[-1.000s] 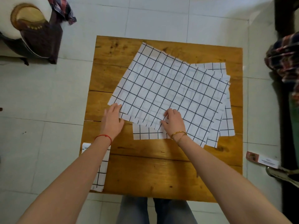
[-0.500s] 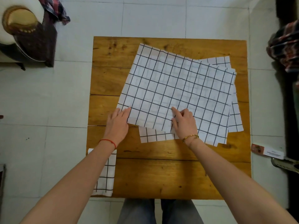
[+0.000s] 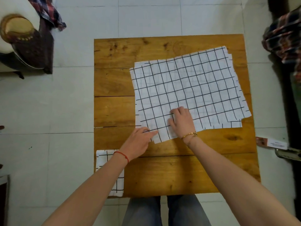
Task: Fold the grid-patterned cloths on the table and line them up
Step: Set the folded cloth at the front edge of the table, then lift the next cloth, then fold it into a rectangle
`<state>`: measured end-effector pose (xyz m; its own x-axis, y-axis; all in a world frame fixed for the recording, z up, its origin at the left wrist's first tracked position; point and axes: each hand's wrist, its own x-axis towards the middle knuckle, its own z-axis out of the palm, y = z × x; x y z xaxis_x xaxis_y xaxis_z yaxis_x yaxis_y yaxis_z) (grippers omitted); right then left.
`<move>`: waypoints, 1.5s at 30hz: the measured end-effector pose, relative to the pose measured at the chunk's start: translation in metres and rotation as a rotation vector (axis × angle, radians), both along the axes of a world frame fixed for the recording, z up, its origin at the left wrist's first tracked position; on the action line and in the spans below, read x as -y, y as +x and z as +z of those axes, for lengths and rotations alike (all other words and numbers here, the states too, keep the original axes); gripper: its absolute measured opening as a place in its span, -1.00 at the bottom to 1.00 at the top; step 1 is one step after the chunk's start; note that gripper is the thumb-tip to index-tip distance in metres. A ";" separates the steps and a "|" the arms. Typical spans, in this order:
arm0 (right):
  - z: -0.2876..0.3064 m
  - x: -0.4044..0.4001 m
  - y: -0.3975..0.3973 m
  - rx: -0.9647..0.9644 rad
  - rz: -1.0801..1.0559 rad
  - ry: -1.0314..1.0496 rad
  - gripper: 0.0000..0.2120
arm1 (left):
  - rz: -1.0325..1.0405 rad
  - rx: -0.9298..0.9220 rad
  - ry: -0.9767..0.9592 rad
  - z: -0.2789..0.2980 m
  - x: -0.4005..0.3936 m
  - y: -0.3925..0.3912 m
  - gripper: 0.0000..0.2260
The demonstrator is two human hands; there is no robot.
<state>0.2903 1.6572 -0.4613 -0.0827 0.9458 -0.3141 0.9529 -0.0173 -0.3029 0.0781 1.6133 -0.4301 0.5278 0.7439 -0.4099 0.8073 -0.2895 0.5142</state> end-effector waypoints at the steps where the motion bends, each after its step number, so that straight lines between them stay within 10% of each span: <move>1: 0.000 0.004 -0.008 -0.029 0.028 -0.020 -0.71 | 0.036 0.035 0.029 -0.001 -0.001 -0.003 -0.53; 16: -0.013 0.031 -0.085 0.039 0.195 -0.132 -0.44 | 0.120 -0.224 0.215 -0.021 -0.110 -0.058 -0.43; 28: -0.008 0.023 -0.069 -0.387 -0.092 -0.066 -0.92 | -0.059 -0.266 0.216 -0.040 -0.154 -0.062 -0.34; 36: 0.037 -0.018 -0.031 -0.791 -0.579 0.064 -0.97 | 0.027 -0.047 0.220 -0.021 -0.161 -0.049 -0.75; 45: 0.086 -0.031 0.012 -0.777 -0.525 0.029 -0.75 | 0.075 0.111 0.195 0.032 -0.172 -0.020 -0.93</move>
<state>0.3025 1.6884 -0.3748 0.1799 0.9281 -0.3259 0.3558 -0.3703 -0.8581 0.0581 1.7857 -0.3982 0.5024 0.8419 -0.1970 0.7717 -0.3337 0.5415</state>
